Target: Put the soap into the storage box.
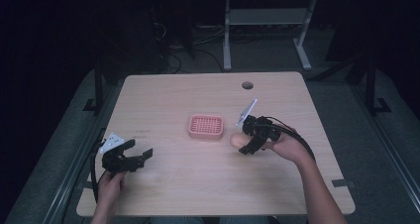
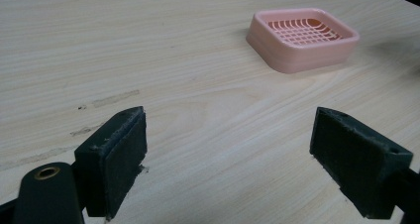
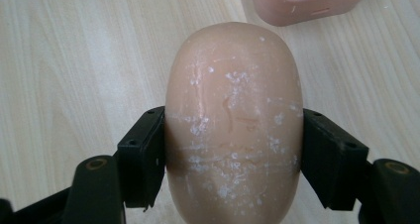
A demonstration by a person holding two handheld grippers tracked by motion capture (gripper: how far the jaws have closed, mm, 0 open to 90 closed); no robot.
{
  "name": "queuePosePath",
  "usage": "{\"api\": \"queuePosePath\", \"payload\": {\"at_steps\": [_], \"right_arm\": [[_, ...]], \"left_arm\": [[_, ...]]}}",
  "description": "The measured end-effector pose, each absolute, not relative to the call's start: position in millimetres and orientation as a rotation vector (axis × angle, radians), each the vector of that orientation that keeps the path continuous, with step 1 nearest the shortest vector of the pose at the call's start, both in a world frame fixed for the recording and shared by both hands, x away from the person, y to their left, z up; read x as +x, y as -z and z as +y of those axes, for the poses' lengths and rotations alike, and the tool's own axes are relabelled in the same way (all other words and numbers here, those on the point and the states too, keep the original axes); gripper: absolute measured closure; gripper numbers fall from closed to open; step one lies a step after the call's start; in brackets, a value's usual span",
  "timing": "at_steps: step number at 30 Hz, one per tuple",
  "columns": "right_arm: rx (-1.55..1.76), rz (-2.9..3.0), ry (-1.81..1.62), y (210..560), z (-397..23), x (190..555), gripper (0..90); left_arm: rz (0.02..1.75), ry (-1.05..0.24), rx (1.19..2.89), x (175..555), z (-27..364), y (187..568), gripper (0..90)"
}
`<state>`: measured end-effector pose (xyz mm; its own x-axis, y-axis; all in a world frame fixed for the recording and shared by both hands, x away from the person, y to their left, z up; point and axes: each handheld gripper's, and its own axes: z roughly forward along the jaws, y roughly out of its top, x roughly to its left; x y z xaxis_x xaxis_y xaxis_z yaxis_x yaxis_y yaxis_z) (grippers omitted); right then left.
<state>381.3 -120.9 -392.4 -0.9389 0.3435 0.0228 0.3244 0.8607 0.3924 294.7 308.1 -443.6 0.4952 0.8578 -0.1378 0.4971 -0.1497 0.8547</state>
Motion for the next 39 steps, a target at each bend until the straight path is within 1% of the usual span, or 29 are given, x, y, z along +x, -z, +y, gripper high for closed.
{"api": "queuePosePath", "payload": {"at_steps": [14, 39], "right_arm": [[0.499, 2.989, -0.599, 383, -109, 392, 31.9], [0.431, 3.013, -0.627, 374, -73, 422, 31.9]], "left_arm": [[1.14, -0.481, 1.798, 295, 308, 443, 14.2], [1.138, -0.486, 1.787, 295, 311, 442, 14.3]]}}
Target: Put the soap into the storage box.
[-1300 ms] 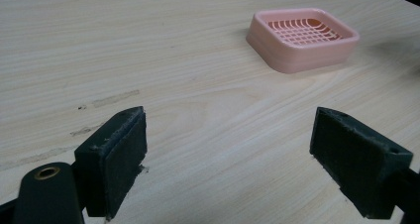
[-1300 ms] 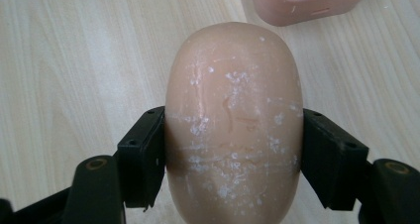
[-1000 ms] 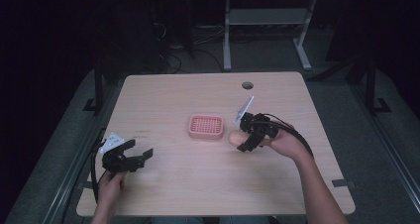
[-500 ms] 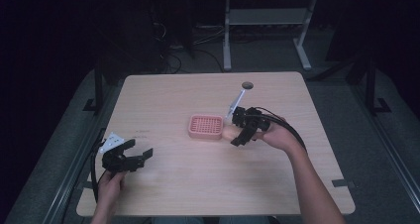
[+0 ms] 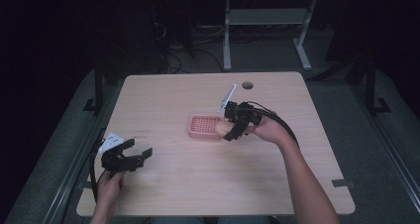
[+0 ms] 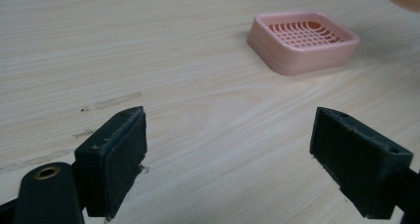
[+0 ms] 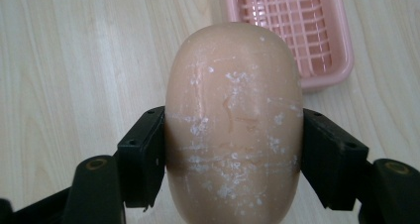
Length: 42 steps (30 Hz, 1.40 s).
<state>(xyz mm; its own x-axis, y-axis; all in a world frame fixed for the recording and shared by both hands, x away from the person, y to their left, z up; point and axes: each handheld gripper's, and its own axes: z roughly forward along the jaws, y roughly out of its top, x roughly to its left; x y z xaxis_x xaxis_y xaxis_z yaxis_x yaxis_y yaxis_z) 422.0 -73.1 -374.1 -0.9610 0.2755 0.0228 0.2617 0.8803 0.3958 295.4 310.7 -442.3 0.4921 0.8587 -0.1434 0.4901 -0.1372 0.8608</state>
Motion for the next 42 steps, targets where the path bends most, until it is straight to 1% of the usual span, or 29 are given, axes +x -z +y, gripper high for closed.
{"api": "queuePosePath", "payload": {"at_steps": [21, 34, 42], "right_arm": [[0.372, 3.026, -0.594, 364, -46, 448, 31.9], [0.384, 3.037, -0.589, 366, -40, 459, 31.9], [0.377, 3.034, -0.608, 362, -31, 466, 31.9]], "left_arm": [[1.119, -0.484, 1.807, 296, 305, 443, 14.3], [1.115, -0.484, 1.805, 296, 305, 443, 14.2], [1.106, -0.489, 1.809, 295, 305, 442, 14.2]]}}
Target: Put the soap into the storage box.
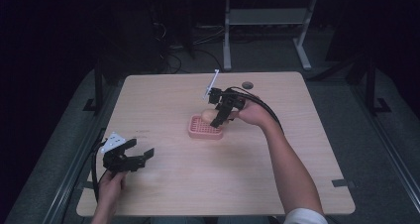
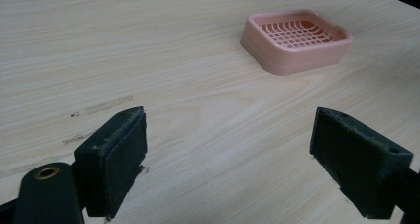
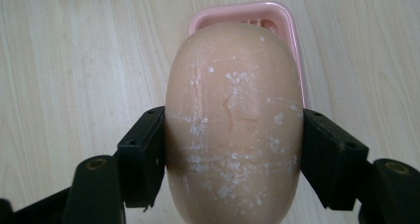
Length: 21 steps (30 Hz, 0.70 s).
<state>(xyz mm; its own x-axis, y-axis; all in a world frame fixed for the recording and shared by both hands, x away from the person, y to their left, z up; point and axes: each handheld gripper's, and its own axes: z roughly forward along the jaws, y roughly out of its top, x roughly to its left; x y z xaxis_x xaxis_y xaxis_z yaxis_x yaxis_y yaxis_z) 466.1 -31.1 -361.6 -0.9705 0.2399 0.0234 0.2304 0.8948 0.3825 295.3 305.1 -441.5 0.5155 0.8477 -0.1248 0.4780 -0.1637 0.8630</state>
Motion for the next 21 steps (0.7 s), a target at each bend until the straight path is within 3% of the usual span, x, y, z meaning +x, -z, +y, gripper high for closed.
{"api": "queuePosePath", "payload": {"at_steps": [21], "right_arm": [[0.379, 3.082, -0.525, 385, -4, 484, 31.9]], "left_arm": [[1.11, -0.479, 1.803, 295, 306, 441, 14.2]]}}
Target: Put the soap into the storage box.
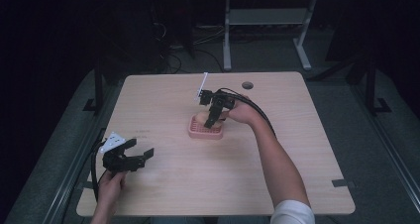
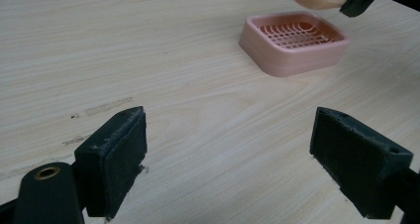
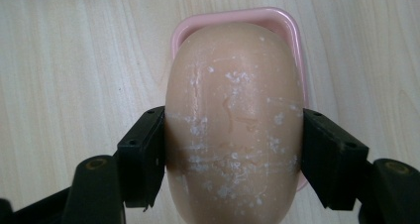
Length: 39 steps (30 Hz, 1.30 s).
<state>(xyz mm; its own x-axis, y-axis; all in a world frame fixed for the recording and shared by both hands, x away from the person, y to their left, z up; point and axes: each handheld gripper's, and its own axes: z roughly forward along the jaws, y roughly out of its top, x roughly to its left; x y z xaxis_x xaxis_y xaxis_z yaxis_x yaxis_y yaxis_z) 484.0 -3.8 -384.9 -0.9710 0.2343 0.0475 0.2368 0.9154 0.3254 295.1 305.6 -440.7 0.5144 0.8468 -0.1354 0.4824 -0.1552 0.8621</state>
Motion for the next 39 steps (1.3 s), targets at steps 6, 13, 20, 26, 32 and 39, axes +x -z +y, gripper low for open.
{"api": "queuePosePath", "payload": {"at_steps": [6, 13, 20, 26, 32, 39], "right_arm": [[-0.381, -3.052, 0.509, 393, 0, 488, 31.9], [-0.375, -3.052, 0.48, 403, 5, 491, 31.8], [-0.371, -3.05, 0.465, 407, 8, 492, 31.8], [-0.373, -3.049, 0.443, 411, 8, 494, 31.8], [-0.368, -3.047, 0.444, 413, 10, 495, 31.8], [-0.372, -3.047, 0.432, 415, 11, 495, 31.8]], "left_arm": [[1.11, -0.477, 1.805, 295, 306, 441, 14.3], [1.114, -0.472, 1.802, 295, 305, 441, 14.3], [1.109, -0.479, 1.804, 295, 307, 441, 14.2], [1.106, -0.482, 1.798, 295, 307, 441, 14.2], [1.108, -0.48, 1.805, 295, 308, 440, 14.3], [1.112, -0.48, 1.792, 295, 309, 440, 14.3]]}}
